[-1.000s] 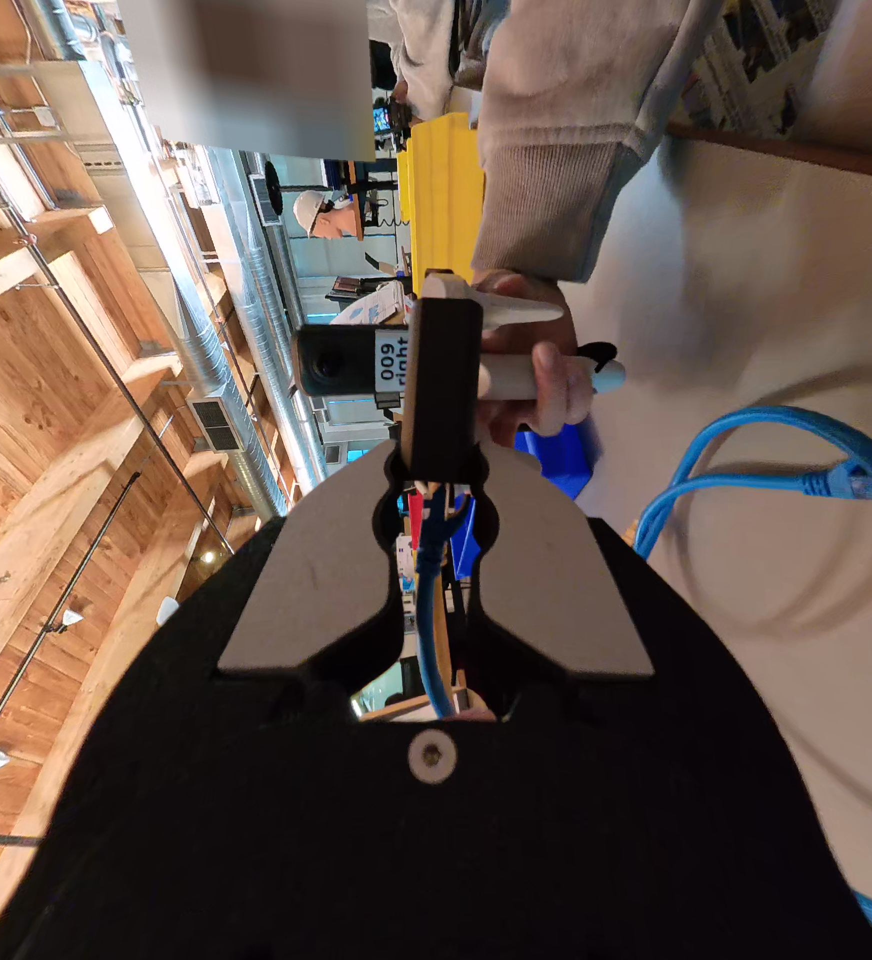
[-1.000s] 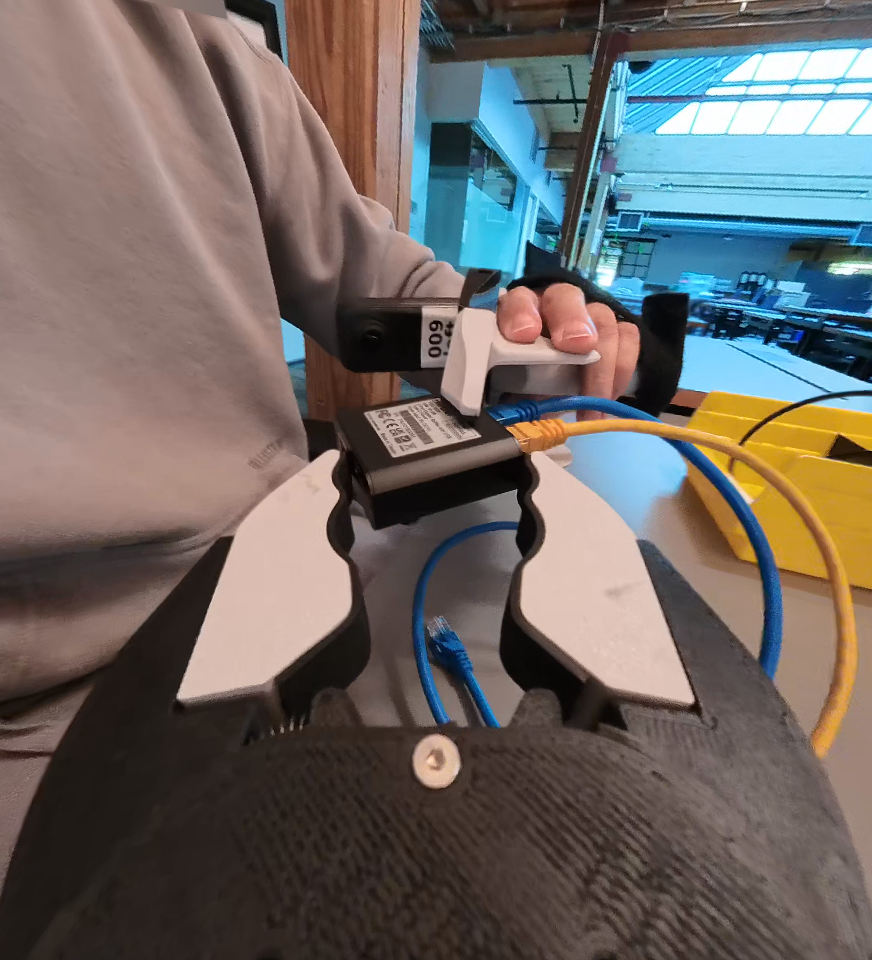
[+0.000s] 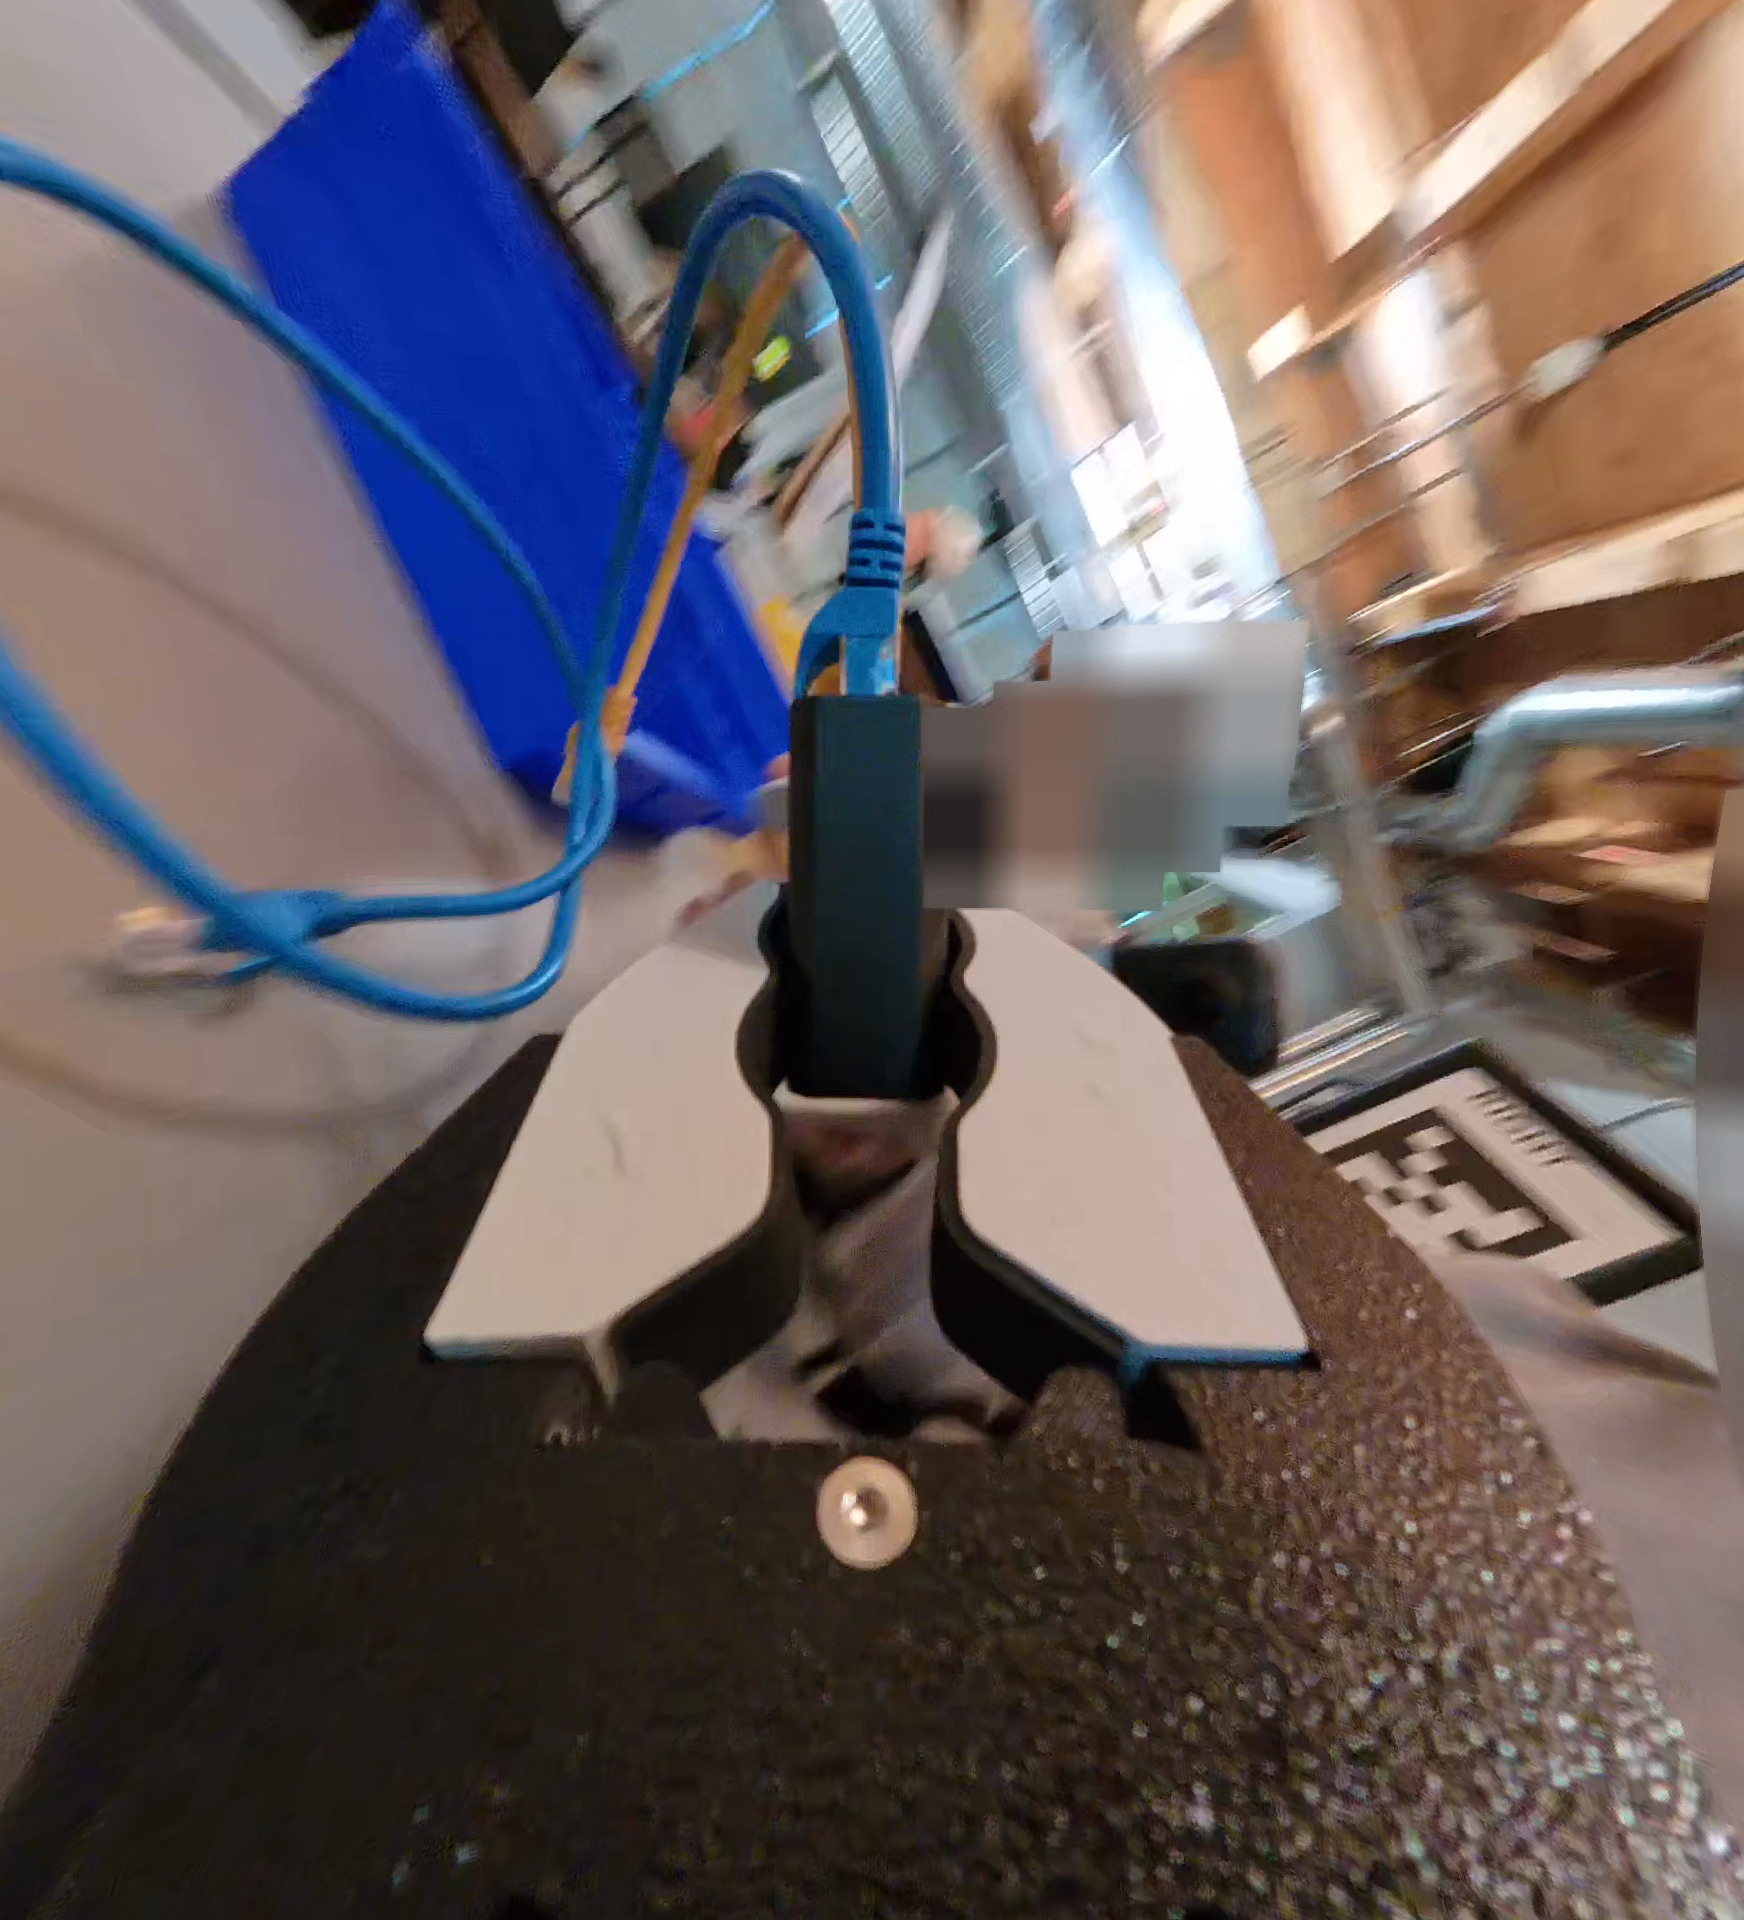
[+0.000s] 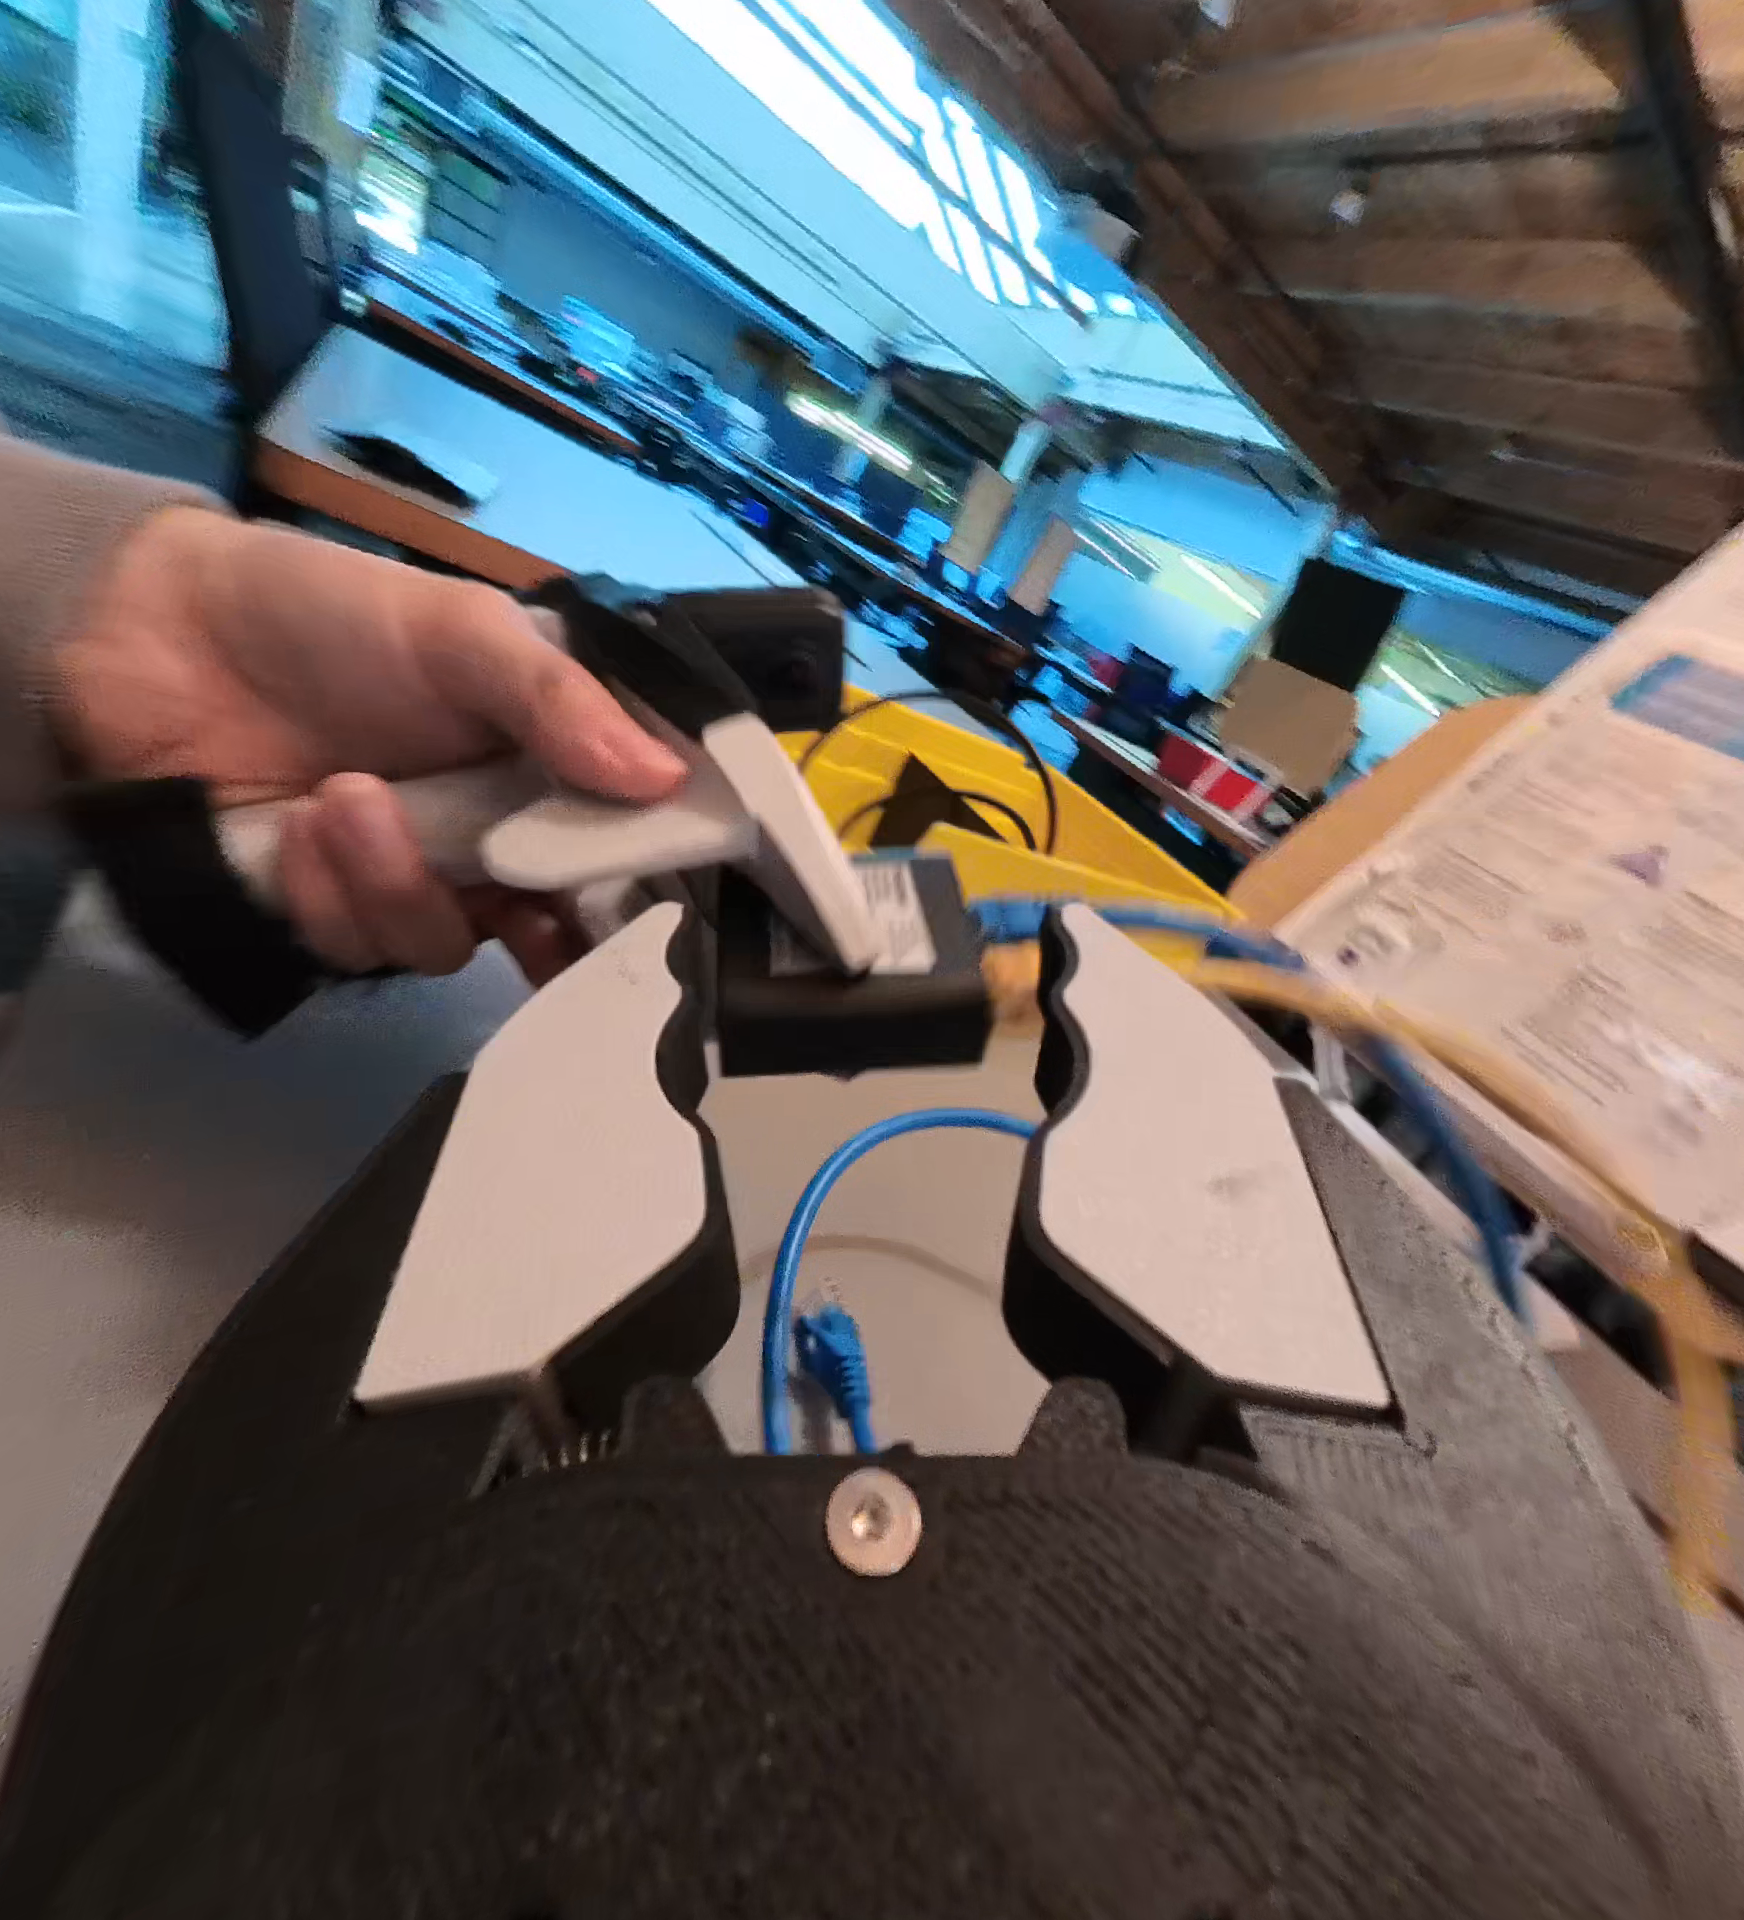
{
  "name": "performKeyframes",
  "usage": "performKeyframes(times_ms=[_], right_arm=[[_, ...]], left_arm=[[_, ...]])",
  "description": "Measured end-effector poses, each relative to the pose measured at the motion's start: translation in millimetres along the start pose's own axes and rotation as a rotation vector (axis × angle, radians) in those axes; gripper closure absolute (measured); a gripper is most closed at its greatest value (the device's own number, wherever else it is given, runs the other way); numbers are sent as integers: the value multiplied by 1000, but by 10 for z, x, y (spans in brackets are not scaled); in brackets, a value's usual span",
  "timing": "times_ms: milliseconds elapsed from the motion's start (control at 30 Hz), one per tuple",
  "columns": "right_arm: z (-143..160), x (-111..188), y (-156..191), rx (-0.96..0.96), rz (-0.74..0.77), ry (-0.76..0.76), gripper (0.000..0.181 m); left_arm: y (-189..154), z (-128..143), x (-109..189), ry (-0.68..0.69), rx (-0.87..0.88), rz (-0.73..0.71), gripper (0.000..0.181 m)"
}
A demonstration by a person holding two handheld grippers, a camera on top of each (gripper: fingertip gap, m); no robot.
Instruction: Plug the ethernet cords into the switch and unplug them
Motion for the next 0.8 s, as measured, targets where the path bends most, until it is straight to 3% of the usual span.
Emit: performKeyframes(times_ms=[67,233,333,400,500,667,800], right_arm=[[-141,77,-23,9,-54,1,101],[-245,132,108,88,-188,188,68],[-244,134,129,280,-163,289,67],[-298,135,92,361,-113,284,77],[-150,125,166,210,-204,303,84],[98,156,151,128,-258,317,88],[204,168,-5,86,-194,265,98]], left_arm=[[89,36,133,161,-29,-68,157],[14,119,369,567,5,-21,157],[-88,164,366,779,1,38,157],[-153,191,317,899,-30,66,157],[-227,153,146,973,-57,113,156],[-196,140,-32,1085,-79,220,157],[-111,141,-153,1083,-47,267,157]])
Point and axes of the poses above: each gripper's, where its closed fingertips meet, x back along the fingers, z out of its underside, y = z × x across the jaws, the point moved 2 cm from there along x, back along the fingers, and after that the axes turned 9 degrees about -x, right-handed, at the moved point
